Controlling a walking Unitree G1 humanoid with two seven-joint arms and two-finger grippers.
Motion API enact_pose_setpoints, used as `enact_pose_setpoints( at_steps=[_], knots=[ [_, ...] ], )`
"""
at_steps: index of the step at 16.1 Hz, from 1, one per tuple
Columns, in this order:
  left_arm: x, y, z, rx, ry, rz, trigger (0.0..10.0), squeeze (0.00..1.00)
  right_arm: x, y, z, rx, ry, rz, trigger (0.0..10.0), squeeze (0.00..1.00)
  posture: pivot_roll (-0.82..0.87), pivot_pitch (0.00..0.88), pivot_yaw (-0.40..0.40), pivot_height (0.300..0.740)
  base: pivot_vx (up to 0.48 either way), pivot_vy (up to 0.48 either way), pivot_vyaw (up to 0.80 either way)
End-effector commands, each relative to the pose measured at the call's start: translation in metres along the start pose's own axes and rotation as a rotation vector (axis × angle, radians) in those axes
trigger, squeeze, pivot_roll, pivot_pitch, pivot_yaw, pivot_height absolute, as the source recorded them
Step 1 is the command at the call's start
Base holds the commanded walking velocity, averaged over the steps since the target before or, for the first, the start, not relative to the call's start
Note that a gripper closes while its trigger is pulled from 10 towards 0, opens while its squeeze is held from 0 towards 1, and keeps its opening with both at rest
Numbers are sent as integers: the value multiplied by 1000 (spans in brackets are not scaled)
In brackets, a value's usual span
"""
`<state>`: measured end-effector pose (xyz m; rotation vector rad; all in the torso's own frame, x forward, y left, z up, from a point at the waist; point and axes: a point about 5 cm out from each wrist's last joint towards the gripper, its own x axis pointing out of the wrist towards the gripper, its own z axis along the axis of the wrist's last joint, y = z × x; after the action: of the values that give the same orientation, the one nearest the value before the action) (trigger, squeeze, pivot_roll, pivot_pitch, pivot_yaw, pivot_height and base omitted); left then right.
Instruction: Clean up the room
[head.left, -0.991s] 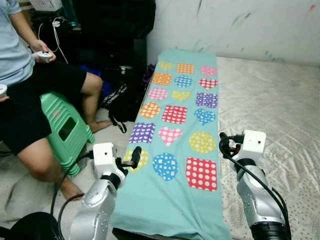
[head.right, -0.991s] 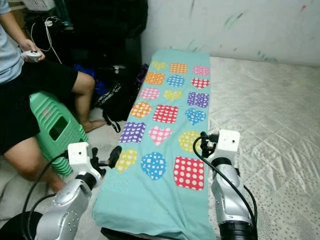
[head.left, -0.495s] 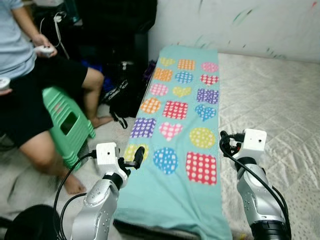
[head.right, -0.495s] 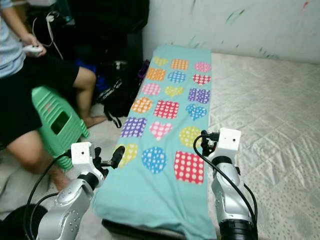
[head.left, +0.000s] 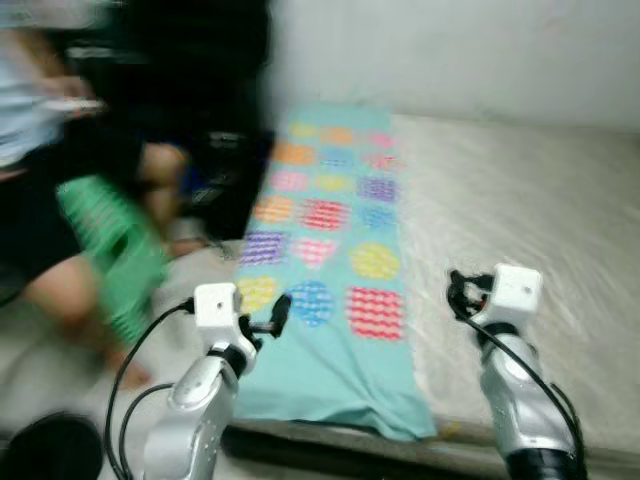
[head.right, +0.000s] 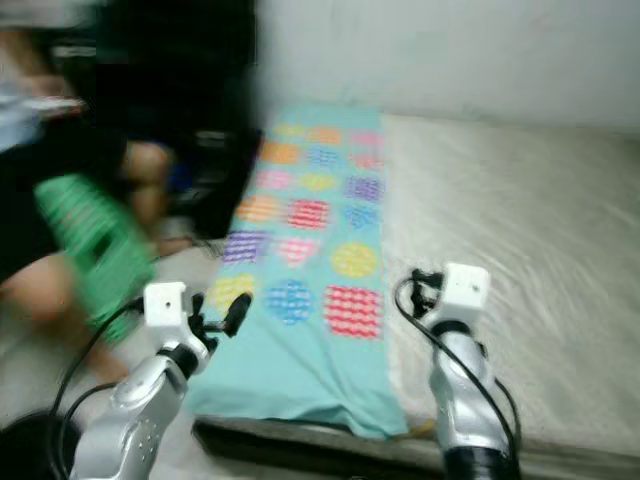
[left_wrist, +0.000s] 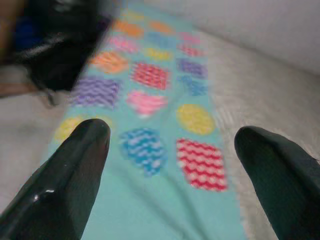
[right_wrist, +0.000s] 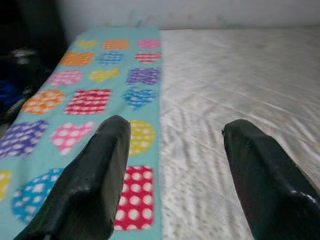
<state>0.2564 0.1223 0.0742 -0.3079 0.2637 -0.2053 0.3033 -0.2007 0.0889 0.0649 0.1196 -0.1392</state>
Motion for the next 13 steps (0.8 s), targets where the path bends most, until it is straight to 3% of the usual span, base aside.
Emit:
enact_pose_setpoints(
  at_steps=[1,6,13],
  knots=[
    [0,2,-4,-2,27,3,10000,0,-1,5,-1,4,3,15,10000,0,-124,0,21,740,0,0,0],
    [-1,2,-5,-8,30,9,10000,0,-1,5,-2,-2,4,17,10000,0,-123,0,17,740,0,0,0],
    [-3,2,-5,-29,31,14,10000,0,-1,5,-3,-5,20,21,10000,0,-120,0,6,740,0,0,-752]
  ],
)
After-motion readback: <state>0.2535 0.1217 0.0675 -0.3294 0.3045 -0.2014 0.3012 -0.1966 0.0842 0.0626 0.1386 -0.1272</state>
